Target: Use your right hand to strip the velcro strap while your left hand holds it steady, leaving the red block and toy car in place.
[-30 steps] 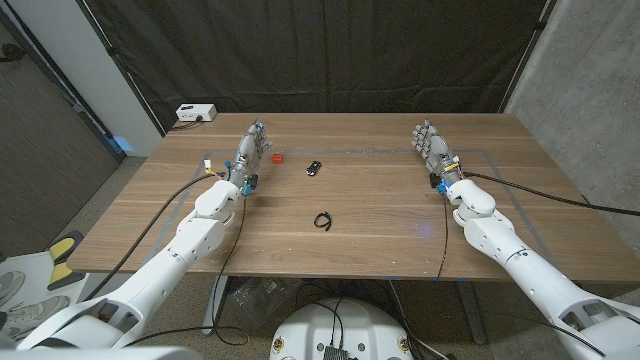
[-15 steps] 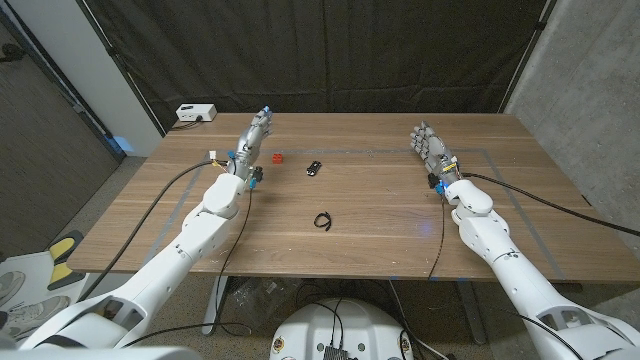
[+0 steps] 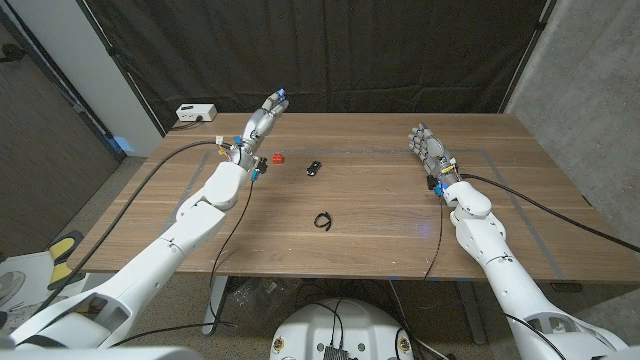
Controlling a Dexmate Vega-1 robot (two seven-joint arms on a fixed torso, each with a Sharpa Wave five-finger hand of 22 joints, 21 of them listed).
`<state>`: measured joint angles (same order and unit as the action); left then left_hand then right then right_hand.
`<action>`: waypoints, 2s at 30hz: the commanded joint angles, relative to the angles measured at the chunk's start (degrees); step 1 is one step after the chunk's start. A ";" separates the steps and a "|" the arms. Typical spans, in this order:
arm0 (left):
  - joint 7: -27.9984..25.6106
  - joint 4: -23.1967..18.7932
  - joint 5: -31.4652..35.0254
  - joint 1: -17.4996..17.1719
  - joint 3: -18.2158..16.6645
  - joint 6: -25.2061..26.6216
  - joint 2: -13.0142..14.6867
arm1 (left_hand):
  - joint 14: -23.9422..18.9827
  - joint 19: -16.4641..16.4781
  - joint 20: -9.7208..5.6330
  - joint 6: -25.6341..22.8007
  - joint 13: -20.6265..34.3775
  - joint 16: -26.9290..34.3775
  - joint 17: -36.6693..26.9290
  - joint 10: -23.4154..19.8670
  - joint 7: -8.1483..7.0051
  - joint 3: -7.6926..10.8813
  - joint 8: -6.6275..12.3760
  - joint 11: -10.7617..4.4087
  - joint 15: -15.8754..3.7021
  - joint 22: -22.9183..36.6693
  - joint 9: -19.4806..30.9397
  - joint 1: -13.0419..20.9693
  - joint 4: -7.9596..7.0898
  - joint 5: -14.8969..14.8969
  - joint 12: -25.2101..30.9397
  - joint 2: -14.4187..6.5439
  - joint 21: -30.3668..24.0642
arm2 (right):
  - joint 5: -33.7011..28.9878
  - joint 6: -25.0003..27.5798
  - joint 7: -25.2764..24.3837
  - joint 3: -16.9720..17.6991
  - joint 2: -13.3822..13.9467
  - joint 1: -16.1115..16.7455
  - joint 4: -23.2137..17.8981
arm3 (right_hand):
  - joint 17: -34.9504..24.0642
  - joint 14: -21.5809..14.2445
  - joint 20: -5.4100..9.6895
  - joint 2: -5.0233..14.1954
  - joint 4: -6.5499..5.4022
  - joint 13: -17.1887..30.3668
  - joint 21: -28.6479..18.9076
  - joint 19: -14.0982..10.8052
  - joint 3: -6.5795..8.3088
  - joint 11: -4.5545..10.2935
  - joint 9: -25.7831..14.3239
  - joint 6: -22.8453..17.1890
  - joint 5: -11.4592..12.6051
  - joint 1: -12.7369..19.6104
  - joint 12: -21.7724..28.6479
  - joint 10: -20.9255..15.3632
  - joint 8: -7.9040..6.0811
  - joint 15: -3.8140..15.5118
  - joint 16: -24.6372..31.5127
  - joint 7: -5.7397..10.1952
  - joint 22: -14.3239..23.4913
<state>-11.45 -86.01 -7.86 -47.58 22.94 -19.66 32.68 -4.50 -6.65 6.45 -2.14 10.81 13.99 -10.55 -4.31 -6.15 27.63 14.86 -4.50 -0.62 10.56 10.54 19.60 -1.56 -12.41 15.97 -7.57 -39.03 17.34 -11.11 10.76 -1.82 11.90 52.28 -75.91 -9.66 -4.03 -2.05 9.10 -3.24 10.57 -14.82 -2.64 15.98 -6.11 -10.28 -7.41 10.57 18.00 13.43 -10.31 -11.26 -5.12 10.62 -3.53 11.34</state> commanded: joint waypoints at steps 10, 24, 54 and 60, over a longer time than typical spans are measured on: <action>6.29 -19.26 10.43 -4.62 -0.24 4.02 12.99 | -0.10 0.38 0.07 -0.84 0.29 -0.43 -0.17 -0.70 -0.11 0.49 0.09 -0.19 -0.12 0.20 0.15 0.93 1.22 0.51 -0.17 0.24 -0.12 | -4.80 0.43 -3.01 1.43 -2.63 8.04 -12.07 | -0.20 -0.84 -0.78 -0.28 0.66 0.09 -0.38 -0.16 0.19 -0.01 -0.27 -1.25 -0.19 0.62 0.45 -1.30 -0.54 -0.38 0.24 0.06 0.32; 12.80 -29.13 15.07 -7.58 -2.99 7.70 21.72 | 1.28 -0.23 -0.10 -2.58 0.34 -1.54 -0.13 -0.89 0.14 0.91 0.11 -0.54 -0.28 0.15 0.19 3.18 3.56 1.15 -0.82 1.96 0.49 | -5.61 -1.03 -6.21 -0.19 -2.46 11.71 -17.24 | -0.25 -1.42 -0.55 -0.42 0.72 0.10 -0.28 -0.17 0.31 0.31 -0.28 -1.61 -0.22 0.53 0.37 -1.72 -0.37 -0.42 0.20 0.40 0.36; 37.33 -42.87 25.55 0.05 1.20 22.71 30.14 | 1.02 1.07 -1.17 -11.39 0.43 -1.60 -0.35 -7.61 0.13 0.96 1.50 -1.65 -0.75 0.27 0.32 8.42 8.49 1.25 -0.77 5.77 1.13 | -5.10 -5.35 -11.35 -2.68 -1.19 17.27 -21.43 | -0.24 -2.01 -1.40 -0.63 1.42 0.12 -0.21 -0.62 0.77 0.37 -0.32 -2.57 -0.11 0.87 0.09 -2.45 -0.14 -0.58 -0.07 1.34 0.42; 41.17 -43.96 29.84 2.39 3.16 22.24 30.01 | 0.42 1.93 -1.19 -14.60 0.40 -1.71 -0.18 -9.33 0.00 1.36 2.30 -1.97 -1.10 0.24 0.29 10.97 10.07 0.83 -0.87 6.54 1.08 | -5.12 -6.26 -12.39 -2.98 -0.98 17.91 -21.71 | -0.27 -2.21 -1.63 -0.69 1.47 0.13 -0.20 -0.76 0.80 0.10 -0.32 -2.72 -0.12 0.77 0.04 -2.65 -0.07 -0.73 -0.05 1.27 0.44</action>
<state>20.38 -127.44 15.09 -49.45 22.78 0.64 62.24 -3.57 -5.21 5.02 -15.23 11.07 11.89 -10.66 -12.76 -6.04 28.75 16.63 -6.38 -1.73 10.54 10.65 29.42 7.74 -11.17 15.03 -1.25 -37.73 12.13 -15.93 0.08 -4.10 10.47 68.32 -96.64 -9.73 -5.60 -3.28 8.69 -1.97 10.53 -14.81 -3.23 16.77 -6.01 -10.26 -9.63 10.35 18.49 13.43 -12.25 -11.26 -5.62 10.61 -2.46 11.59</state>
